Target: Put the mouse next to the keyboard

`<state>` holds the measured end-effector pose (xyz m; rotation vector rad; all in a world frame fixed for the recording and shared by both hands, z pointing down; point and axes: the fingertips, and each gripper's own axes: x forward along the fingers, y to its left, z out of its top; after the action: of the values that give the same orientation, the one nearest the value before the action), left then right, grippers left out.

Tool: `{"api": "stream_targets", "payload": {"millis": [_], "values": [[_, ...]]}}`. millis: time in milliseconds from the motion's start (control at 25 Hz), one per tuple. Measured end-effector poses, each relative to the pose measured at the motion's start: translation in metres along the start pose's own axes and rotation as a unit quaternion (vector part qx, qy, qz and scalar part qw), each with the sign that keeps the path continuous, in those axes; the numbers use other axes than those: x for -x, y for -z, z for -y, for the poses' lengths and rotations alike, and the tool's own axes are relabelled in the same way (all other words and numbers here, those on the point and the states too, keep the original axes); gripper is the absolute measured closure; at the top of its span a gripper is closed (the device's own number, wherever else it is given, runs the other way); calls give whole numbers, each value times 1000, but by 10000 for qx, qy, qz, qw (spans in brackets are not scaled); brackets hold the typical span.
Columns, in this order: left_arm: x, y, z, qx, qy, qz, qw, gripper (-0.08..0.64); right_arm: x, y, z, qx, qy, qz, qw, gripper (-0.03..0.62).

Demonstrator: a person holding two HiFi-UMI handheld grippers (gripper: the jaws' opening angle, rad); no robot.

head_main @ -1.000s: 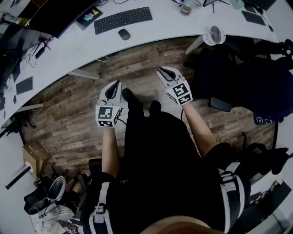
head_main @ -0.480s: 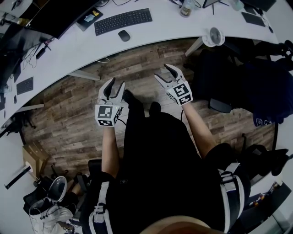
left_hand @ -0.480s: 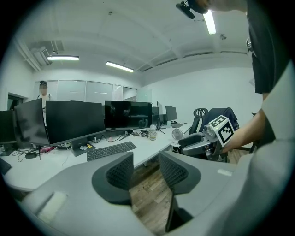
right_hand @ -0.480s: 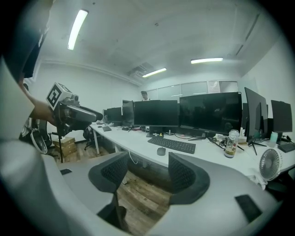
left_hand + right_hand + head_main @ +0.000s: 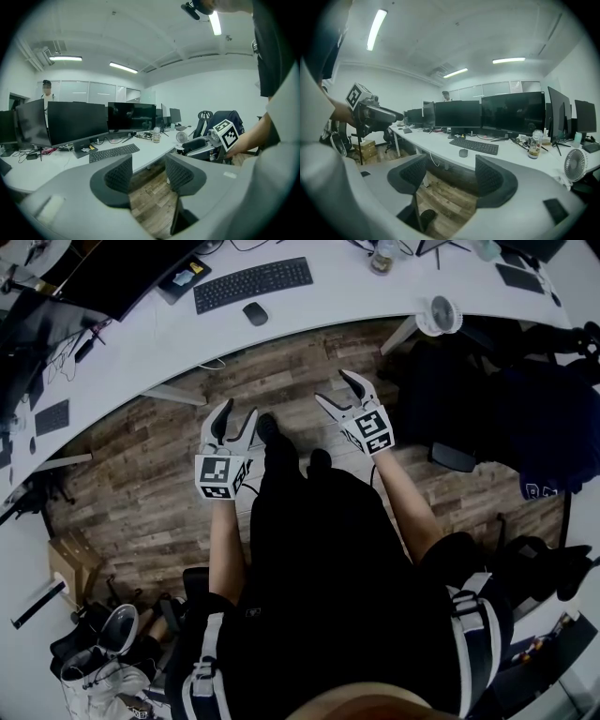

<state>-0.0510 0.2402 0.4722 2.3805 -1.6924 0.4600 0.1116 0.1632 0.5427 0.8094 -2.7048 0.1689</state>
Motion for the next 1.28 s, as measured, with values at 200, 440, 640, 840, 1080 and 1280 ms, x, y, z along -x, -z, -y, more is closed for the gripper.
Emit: {"api": "stream_targets", "payload": {"millis": [200,440,640,840,1080,1280], "values": [[-6,1,-14,43,-24,7,10000,341,-9,-4,5,-23,60,-2,10000,259],[-26,-7,-33,-18,76,68,9999,341,-29,-6,17,-91,190,-50,9998,259],[-36,-11,-60,-20,148,68,9999,342,-55,-15,23,-168,320,-35,9993,259],[-49,-13,-90,15,206,78,9998,344,-83,-21,24,-220,386,-75,9990,261],[-72,-14,-112,-63,374,29,9993,344,-105,-22,30,-288,479,-187,9983,261],[-88,-15,-132,-48,468,0,9989,344,-124,-24,37,-340,553,-292,9975,261]]}}
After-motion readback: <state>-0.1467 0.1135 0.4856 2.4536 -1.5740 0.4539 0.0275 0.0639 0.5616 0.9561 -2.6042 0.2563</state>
